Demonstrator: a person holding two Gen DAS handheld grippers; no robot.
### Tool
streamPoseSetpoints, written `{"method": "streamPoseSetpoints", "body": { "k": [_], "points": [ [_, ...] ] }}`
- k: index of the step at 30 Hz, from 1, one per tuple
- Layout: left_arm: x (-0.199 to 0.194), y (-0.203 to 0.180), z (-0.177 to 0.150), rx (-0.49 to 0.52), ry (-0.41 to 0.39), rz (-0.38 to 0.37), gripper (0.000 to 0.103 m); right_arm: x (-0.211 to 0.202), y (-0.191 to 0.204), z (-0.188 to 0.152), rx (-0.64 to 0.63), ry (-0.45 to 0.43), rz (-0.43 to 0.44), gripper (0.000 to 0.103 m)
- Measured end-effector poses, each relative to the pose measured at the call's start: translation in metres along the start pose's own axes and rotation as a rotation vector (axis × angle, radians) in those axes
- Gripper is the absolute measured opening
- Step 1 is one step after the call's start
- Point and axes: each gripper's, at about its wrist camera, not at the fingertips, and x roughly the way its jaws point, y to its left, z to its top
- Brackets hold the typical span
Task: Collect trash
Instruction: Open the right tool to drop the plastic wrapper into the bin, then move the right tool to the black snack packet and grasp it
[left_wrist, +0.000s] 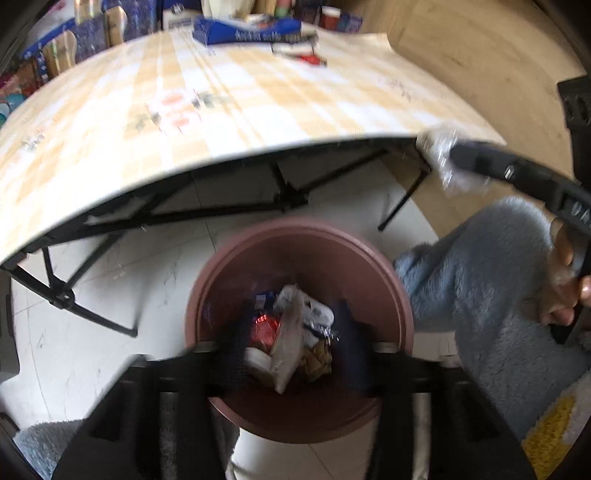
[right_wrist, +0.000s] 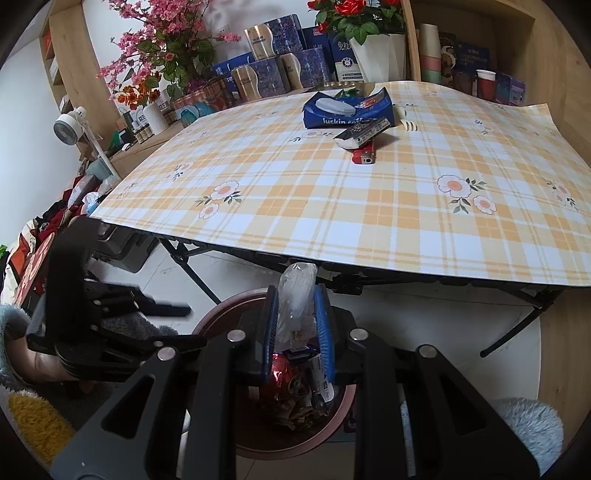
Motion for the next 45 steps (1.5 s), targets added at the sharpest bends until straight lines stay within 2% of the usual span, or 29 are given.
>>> {"method": "streamPoseSetpoints", "body": {
  "k": [2,5,7,9,12,15,20,31,35,37,39,40,42,45],
  "points": [
    [-0.015,0.000,0.002,-0.007,-0.075,0.014,0.054,0.003,0.002,-0.001,-0.011,0.010,-0.003,0.023],
    [-0.040,-0.001,0.004,-0.018,-0.195,0.046,0.071,0.007,0.006,-0.002,-0.031,0.027,-0.004,0.023],
    [-0.059,0.000,0.004,-0.035,-0.282,0.111,0.086,0.011,0.009,-0.003,-0.044,0.043,-0.003,0.023],
    [-0.076,0.003,0.003,-0.063,-0.362,0.161,0.091,0.017,0.011,-0.003,-0.055,0.062,-0.004,0.023],
    [-0.093,0.011,0.000,-0.118,-0.439,0.223,0.095,0.029,0.016,-0.004,-0.084,0.100,-0.009,0.023],
    [-0.101,0.022,0.000,-0.178,-0.471,0.278,0.097,0.042,0.024,-0.008,-0.116,0.146,-0.022,0.024],
    [-0.106,0.032,0.000,-0.228,-0.476,0.325,0.097,0.051,0.031,-0.012,-0.150,0.186,-0.039,0.024],
    [-0.114,0.035,-0.008,-0.245,-0.495,0.349,0.097,0.058,0.032,-0.017,-0.160,0.227,-0.087,0.025],
    [-0.114,0.036,-0.008,-0.249,-0.492,0.353,0.097,0.059,0.034,-0.018,-0.169,0.229,-0.102,0.035],
    [-0.114,0.037,-0.008,-0.253,-0.493,0.355,0.097,0.059,0.034,-0.017,-0.170,0.227,-0.105,0.045],
    [-0.114,0.037,-0.009,-0.257,-0.494,0.360,0.097,0.056,0.033,-0.016,-0.165,0.211,-0.122,0.067],
    [-0.115,0.038,-0.009,-0.260,-0.495,0.362,0.097,0.054,0.032,-0.015,-0.163,0.198,-0.125,0.071],
    [-0.115,0.038,-0.009,-0.265,-0.498,0.365,0.097,0.049,0.031,-0.013,-0.155,0.169,-0.133,0.093],
    [-0.115,0.039,-0.009,-0.271,-0.499,0.378,0.097,0.038,0.027,-0.008,-0.128,0.116,-0.150,0.097]
  ]
}}
